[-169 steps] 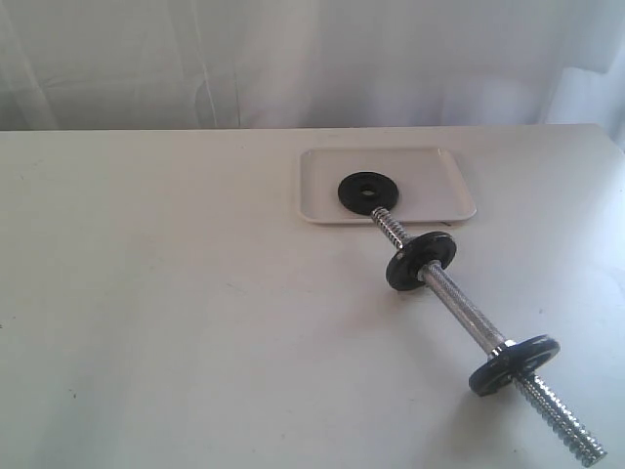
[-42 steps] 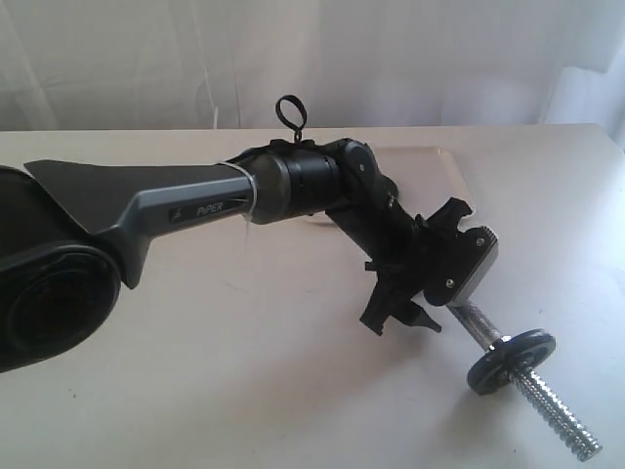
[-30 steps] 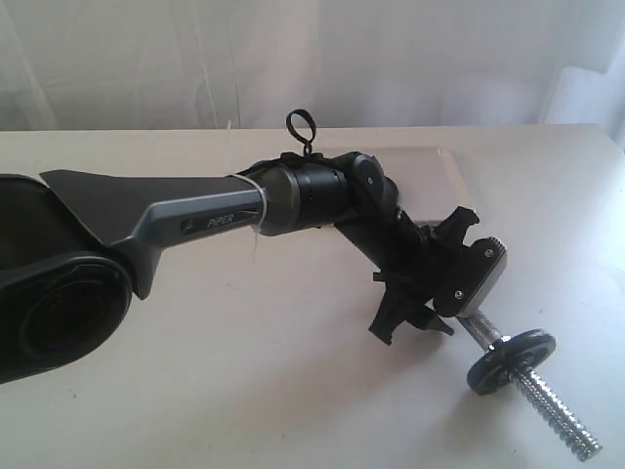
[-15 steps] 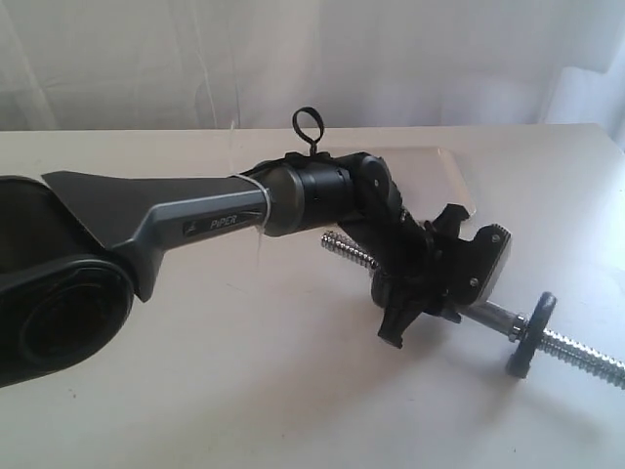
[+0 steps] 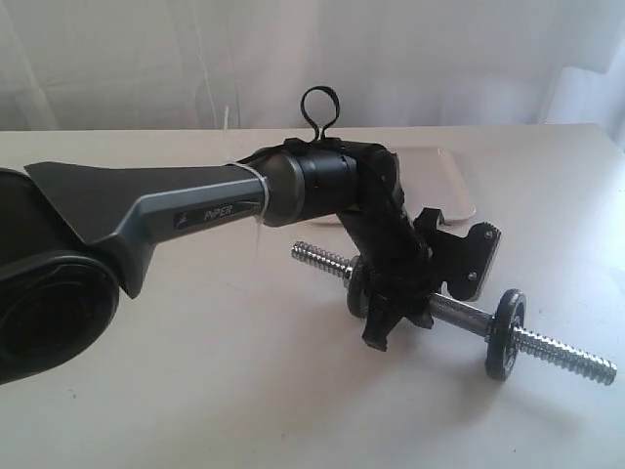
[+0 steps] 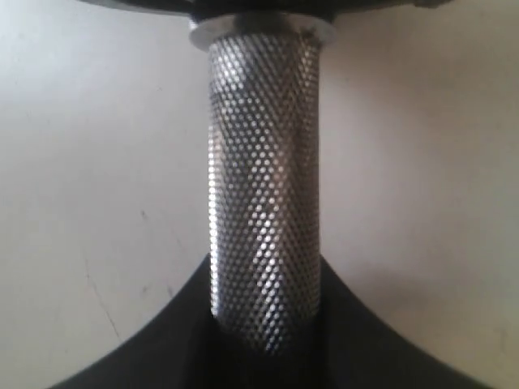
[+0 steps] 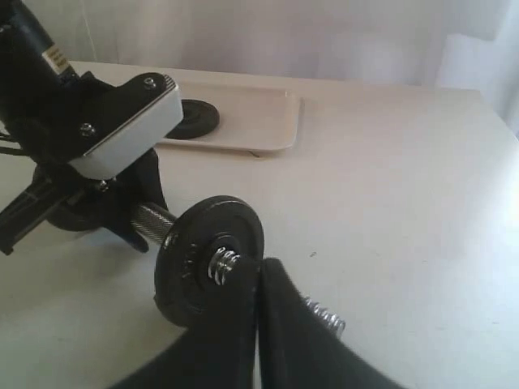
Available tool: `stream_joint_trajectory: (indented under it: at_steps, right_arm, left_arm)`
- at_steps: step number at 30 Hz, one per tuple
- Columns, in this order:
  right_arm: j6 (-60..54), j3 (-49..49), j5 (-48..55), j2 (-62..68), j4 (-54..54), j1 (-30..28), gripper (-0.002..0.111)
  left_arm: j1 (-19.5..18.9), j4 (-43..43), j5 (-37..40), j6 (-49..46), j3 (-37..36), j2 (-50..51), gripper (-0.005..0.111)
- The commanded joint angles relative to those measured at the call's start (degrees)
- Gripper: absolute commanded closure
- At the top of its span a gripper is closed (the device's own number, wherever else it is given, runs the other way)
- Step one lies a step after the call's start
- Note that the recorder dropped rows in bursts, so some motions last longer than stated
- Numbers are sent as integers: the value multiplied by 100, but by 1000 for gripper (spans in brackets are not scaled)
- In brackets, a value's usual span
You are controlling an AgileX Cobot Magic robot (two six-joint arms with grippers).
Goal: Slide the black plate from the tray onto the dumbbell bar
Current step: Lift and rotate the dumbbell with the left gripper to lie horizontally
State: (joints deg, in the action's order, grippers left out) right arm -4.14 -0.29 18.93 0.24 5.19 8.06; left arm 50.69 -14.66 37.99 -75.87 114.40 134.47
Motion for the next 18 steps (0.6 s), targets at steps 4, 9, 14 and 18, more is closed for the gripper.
stream_joint_trajectory:
  at_steps: [4, 9, 14, 18]
  right_arm:
    - [-8, 29, -55, -24, -30, -11, 108]
    - [-8, 29, -55, -24, -30, -11, 108]
    - [-8, 29, -55, -24, -30, -11, 108]
    - [-8, 29, -55, -24, -30, -11, 108]
  left_arm:
    - [-145, 456, 825, 667, -47, -280, 107]
    - [-435, 467, 1067, 799, -235, -514, 107]
    - [-770, 438, 925, 909, -858, -909, 107]
    - [-1081, 428, 860, 1127, -1300, -1284, 107]
